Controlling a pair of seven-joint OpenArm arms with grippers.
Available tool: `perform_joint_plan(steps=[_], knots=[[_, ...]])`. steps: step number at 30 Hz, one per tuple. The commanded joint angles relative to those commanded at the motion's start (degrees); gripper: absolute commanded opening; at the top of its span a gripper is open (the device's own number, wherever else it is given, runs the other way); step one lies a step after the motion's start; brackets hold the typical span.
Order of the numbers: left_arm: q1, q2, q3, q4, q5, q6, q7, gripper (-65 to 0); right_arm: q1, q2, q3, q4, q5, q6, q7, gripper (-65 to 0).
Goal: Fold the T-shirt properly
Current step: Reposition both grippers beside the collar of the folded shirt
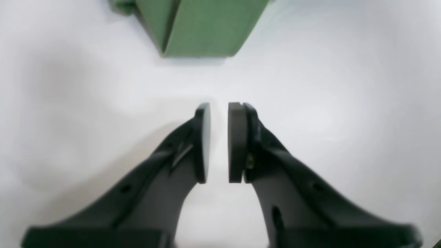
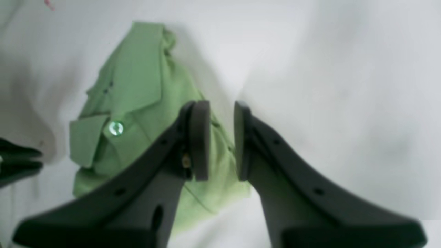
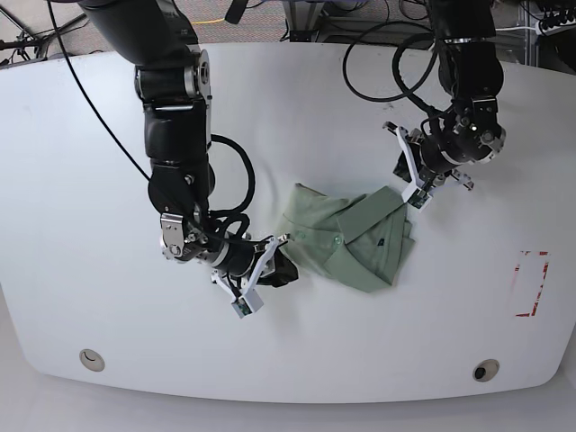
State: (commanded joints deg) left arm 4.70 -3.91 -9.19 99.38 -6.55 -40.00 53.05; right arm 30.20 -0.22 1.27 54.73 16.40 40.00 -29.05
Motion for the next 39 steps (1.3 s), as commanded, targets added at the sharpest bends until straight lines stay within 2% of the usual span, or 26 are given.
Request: perform_joint_plan(steps=[3, 9, 12, 16, 22, 27, 29, 32, 37, 39], knots=[[0.7, 0.1, 0.0, 1.6, 0.0, 0.0, 0.0, -57.9, -0.1, -0.2, 0.0, -2.7, -1.7, 0.00, 3.2, -53.4], [1.9, -0.4, 0.0, 1.8, 0.0, 0.0, 0.0, -57.9, -3.9, -2.5, 0.4, -2.8, -13.8, 0.00, 7.1, -53.4], [1.8, -0.4, 0.0, 1.8, 0.0, 0.0, 0.0, -57.9, -6.0, -2.5, 0.4, -1.1, -16.3, 0.00, 6.9, -53.4], [1.6, -2.1, 0.0, 1.2, 0.0, 0.0, -0.1, -57.8, -12.6, -1.3, 0.4, 7.7, -16.4, 0.00, 2.5, -53.4], [-0.8, -2.2, 0.0, -2.5, 0.0, 0.0, -0.2, -57.8, -22.3, -0.1, 0.4, 22.1, -16.4, 0.00, -4.2, -53.4], [-3.7, -2.2, 0.0, -5.5, 0.0, 0.0, -0.2, -57.8, -30.9, 0.6, 0.2, 34.2, -16.2, 0.00, -11.6, -53.4], [-4.0, -2.2, 0.0, -5.5, 0.0, 0.0, -0.2, -57.8, -33.3, 0.4, 0.1, 38.1, -16.1, 0.00, -14.2, -53.4], [-5.4, -2.2, 0.1, -5.5, 0.0, 0.0, -0.1, -57.8, -36.1, -2.1, -1.6, 43.0, -16.2, 0.00, -18.2, -53.4], [-6.1, -2.2, 0.1, -4.8, 0.0, 0.0, -0.1, -57.9, -37.7, -3.8, -7.3, 47.2, -16.2, 0.00, -21.0, -53.4], [-5.9, -2.2, 0.1, -1.9, 0.0, 0.0, -0.1, -57.9, -37.9, -4.4, -7.6, 48.5, -16.2, 0.00, -21.2, -53.4]])
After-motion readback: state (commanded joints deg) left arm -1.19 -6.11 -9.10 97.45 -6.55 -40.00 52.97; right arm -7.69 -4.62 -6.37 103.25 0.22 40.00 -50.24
